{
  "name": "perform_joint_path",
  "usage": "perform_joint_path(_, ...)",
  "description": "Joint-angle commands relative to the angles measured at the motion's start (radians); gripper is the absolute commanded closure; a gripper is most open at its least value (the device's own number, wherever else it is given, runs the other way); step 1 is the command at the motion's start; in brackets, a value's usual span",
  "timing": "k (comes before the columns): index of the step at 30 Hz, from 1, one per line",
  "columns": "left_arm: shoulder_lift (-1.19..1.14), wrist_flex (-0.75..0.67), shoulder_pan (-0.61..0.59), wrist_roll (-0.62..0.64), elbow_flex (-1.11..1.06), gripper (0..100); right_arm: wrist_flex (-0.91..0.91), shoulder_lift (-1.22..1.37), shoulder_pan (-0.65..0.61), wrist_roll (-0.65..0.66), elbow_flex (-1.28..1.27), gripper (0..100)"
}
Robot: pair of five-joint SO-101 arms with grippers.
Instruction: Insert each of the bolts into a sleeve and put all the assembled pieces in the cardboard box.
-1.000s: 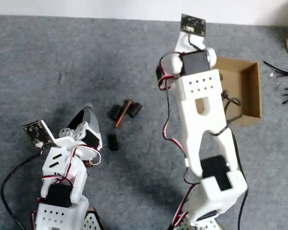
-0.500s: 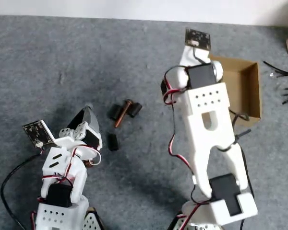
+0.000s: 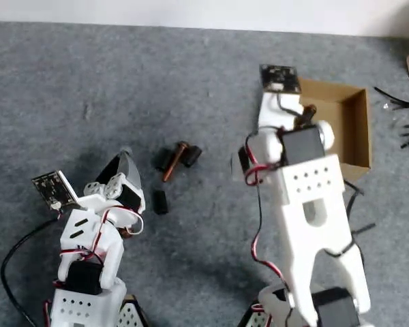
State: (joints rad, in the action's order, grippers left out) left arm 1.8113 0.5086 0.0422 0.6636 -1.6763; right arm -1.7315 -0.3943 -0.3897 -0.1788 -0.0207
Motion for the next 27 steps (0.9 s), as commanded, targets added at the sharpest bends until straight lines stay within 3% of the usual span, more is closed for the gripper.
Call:
perform_joint_path(1, 0.015, 0.002, -0.016, -0.009, -0.021, 99, 0.09, -0.081, -0.007, 0.175, -0.087, 98.8)
perform_joint_path(13, 0.015, -0.002, -0.016, -0.011, -0.021, 99, 0.842, -0.085, -0.107, 0.199, -0.734, 98.5)
perform_joint_path(20, 0.015, -0.002, -0.035, -0.008, -0.021, 99, 0.929, -0.085, -0.166, 0.199, -0.737, 95.3)
perform_joint_path(23, 0.015, -0.011, -0.148, -0.006, -0.021, 99, 0.929, -0.067, -0.237, 0.199, -0.704, 87.8)
perform_joint_path(27, 0.015, -0.046, -0.239, -0.005, -0.019, 99, 0.928, 0.064, -0.309, 0.196, -0.602, 86.8)
